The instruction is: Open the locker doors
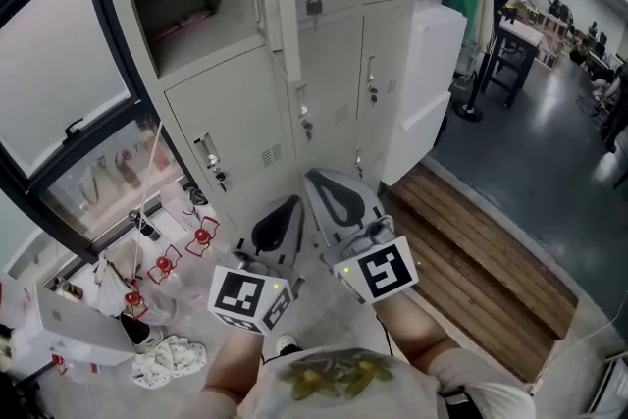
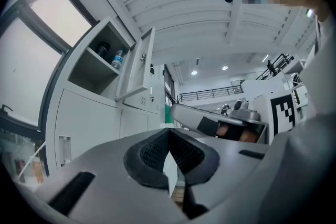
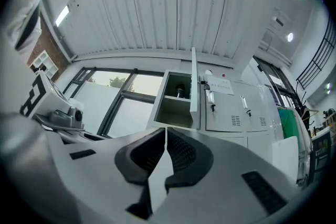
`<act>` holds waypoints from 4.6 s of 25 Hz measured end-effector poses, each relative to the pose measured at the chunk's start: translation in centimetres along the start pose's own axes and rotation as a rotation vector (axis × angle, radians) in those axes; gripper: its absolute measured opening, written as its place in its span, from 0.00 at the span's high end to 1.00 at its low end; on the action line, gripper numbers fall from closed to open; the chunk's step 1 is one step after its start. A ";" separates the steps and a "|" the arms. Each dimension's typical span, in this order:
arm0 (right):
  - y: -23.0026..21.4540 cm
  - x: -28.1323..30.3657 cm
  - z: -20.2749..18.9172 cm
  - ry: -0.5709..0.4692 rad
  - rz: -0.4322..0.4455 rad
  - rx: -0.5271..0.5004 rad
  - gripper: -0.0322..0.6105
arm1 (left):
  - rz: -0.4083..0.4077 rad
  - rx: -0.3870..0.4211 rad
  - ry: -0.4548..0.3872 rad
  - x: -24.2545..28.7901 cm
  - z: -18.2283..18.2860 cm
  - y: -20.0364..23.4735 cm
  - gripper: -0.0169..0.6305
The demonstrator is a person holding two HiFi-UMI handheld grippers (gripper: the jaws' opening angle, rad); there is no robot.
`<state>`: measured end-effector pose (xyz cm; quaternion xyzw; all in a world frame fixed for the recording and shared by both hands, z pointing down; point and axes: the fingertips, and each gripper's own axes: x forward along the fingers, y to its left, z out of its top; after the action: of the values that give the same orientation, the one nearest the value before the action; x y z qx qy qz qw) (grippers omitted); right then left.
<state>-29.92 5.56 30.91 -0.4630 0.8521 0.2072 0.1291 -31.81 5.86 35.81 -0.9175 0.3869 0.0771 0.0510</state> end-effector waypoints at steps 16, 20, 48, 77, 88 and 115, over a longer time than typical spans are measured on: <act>-1.1 -5.8 1.2 0.003 0.041 -0.016 0.89 | 0.094 -0.040 -0.017 -1.3 -1.4 -4.1 0.93; -2.1 -5.6 1.6 -0.035 0.022 0.011 0.89 | 0.090 -0.048 -0.017 -0.1 -1.5 -4.2 0.93; -15.3 7.2 -5.7 -0.060 0.176 -0.042 0.89 | 0.234 0.033 -0.073 16.0 -3.3 4.1 0.93; -21.3 21.4 -10.1 -0.057 0.212 -0.049 0.64 | 0.470 0.100 -0.019 22.0 -3.8 11.5 0.93; -20.8 25.5 -9.7 -0.104 0.171 -0.171 0.63 | 0.530 0.117 -0.001 20.8 -3.6 13.0 0.93; -22.1 28.3 -9.9 -0.104 0.073 -0.262 0.63 | 0.560 0.114 -0.001 20.3 -3.8 14.7 0.93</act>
<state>-26.77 -30.70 22.81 -0.4331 0.8262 0.3450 0.1041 -27.97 -19.20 35.37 -0.7706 0.6288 0.0669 0.0796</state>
